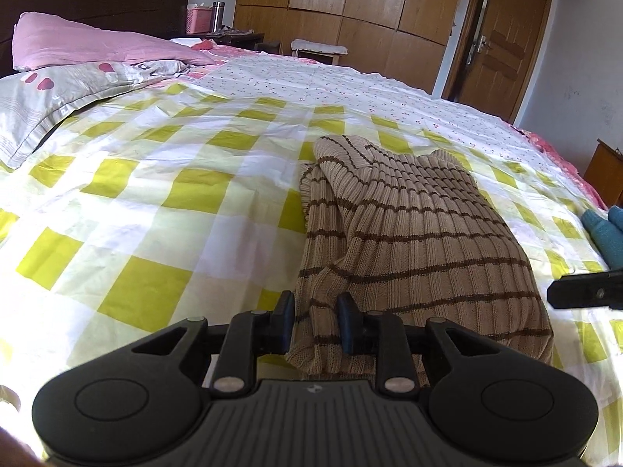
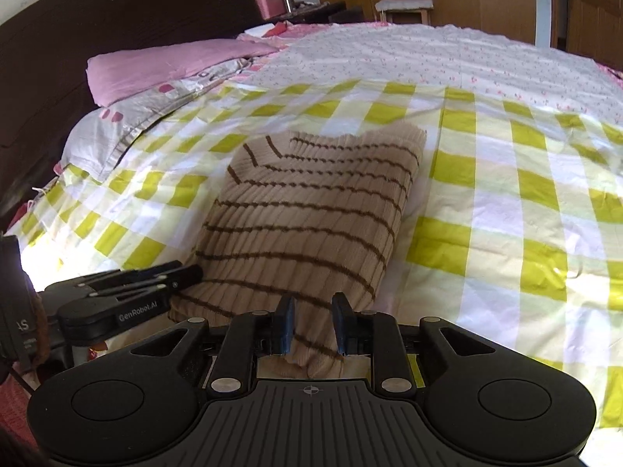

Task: Fold small clothes

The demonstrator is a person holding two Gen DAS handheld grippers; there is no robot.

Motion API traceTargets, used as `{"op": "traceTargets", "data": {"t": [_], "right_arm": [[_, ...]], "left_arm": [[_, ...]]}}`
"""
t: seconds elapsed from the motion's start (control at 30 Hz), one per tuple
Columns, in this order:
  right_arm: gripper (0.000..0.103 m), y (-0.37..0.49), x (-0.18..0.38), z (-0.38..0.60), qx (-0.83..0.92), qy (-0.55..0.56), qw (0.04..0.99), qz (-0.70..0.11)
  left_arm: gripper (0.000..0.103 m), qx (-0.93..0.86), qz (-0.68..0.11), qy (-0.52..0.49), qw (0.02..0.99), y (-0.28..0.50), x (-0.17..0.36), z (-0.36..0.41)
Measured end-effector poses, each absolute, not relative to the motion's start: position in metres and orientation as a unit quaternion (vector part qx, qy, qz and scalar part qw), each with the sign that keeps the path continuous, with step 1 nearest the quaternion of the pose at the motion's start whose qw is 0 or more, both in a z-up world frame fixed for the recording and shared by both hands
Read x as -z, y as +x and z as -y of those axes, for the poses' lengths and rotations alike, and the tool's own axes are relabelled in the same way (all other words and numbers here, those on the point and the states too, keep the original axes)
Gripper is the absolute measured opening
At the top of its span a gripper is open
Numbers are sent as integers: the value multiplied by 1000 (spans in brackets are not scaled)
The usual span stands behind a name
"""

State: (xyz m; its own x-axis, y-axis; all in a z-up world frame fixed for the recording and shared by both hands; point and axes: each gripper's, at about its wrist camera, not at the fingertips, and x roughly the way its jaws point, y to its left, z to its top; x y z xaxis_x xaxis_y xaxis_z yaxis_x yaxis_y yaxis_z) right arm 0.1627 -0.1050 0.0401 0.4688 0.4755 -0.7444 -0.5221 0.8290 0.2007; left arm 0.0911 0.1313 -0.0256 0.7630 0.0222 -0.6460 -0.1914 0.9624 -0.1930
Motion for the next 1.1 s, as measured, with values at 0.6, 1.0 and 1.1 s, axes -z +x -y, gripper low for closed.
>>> {"op": "traceTargets", "data": {"t": [0.6, 1.0, 1.1], "right_arm": [[15, 242, -10, -62, -315, -108, 850, -408], [6, 254, 5, -79, -350, -17, 820, -453], [5, 256, 10, -80, -359, -9, 809, -465]], "left_arm": [[32, -33, -307, -86, 947, 84, 17, -130], [32, -31, -321, -117, 939, 91, 26, -143], [33, -30, -331, -142, 932, 93, 30, -151]]}}
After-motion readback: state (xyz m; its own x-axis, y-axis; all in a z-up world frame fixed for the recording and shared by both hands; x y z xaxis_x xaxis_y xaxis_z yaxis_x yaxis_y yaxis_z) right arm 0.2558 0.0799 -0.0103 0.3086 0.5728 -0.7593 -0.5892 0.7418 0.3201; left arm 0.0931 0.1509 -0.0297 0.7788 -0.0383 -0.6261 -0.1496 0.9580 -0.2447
